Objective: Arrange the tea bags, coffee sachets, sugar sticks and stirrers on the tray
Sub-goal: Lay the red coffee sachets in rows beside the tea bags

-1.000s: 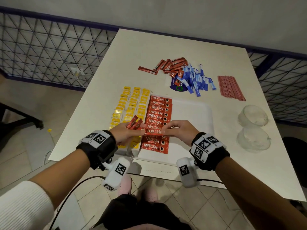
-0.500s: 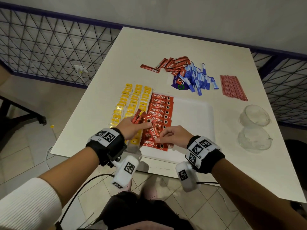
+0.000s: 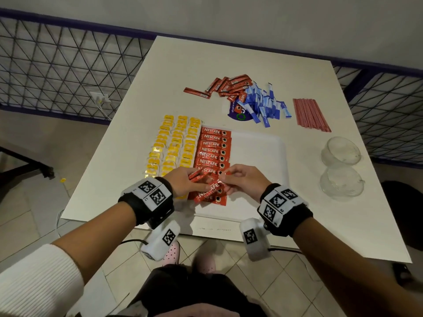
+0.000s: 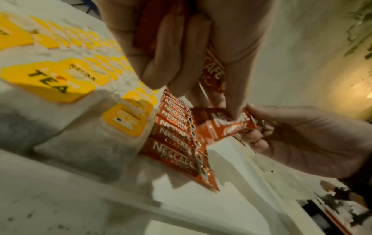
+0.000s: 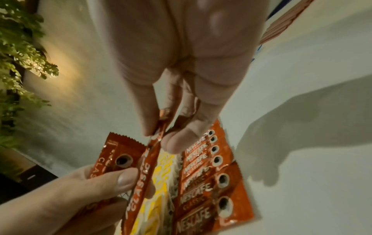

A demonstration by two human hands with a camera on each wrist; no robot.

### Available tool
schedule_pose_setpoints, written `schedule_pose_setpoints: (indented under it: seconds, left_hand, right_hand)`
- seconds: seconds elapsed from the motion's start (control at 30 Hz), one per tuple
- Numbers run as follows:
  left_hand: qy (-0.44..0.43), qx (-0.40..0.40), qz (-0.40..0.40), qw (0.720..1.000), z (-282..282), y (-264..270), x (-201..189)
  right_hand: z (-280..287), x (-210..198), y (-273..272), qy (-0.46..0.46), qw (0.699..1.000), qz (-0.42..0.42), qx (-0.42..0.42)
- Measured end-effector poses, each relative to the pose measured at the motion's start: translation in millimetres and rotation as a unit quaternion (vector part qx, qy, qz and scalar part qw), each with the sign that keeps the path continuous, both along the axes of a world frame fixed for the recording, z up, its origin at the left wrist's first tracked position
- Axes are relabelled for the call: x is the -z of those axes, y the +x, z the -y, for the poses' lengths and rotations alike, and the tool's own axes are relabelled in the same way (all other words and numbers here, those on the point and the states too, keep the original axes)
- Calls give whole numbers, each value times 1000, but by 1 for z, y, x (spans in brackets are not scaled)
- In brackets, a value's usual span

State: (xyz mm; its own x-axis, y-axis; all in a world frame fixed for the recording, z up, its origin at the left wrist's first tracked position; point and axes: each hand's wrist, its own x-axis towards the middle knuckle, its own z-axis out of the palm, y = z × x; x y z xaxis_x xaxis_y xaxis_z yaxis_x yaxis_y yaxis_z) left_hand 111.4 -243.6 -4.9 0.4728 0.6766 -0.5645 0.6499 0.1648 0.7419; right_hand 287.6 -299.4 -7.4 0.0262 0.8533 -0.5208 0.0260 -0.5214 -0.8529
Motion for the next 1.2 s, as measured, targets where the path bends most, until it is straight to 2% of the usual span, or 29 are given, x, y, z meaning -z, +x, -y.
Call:
schedule_pose_setpoints:
  seconds: [0.13,0.23,0.37,0.43,0.57,0.7,0.8,1.03,1.2]
  left_hand:
    - [57,104,-92,989,1,-2,4]
    - [118,193,-161,961,6,-3,5]
    - [173,248,-212,929,7,-5,7]
    - [197,264,-234,915,8,-5,8]
    - [245,303,-260,884,11,-5,12]
    - [278,338,-278,855,13,-3,17]
    - [284,346,-284,848,14,-2,20]
    - [277,359,-297,840,14,-5,26]
    - [280,346,-284,849,13,-7,27]
  right_hand:
    - [14,10,4,-41,997,-32,49]
    - [24,21,1,-66,995,-43,63]
    - [31,28,-7,-85,994,-28,62]
    - [32,27,-9,-92,995,8,40]
    - [32,26,-10,-96,984,149,-25]
    - [31,28,-14,-106,973,202,-31]
    - [30,28,-17,-115,966,232,-29]
    - [30,32,-21,-115,963,243,-7]
    - [28,34,-20,-111,961,252,-12]
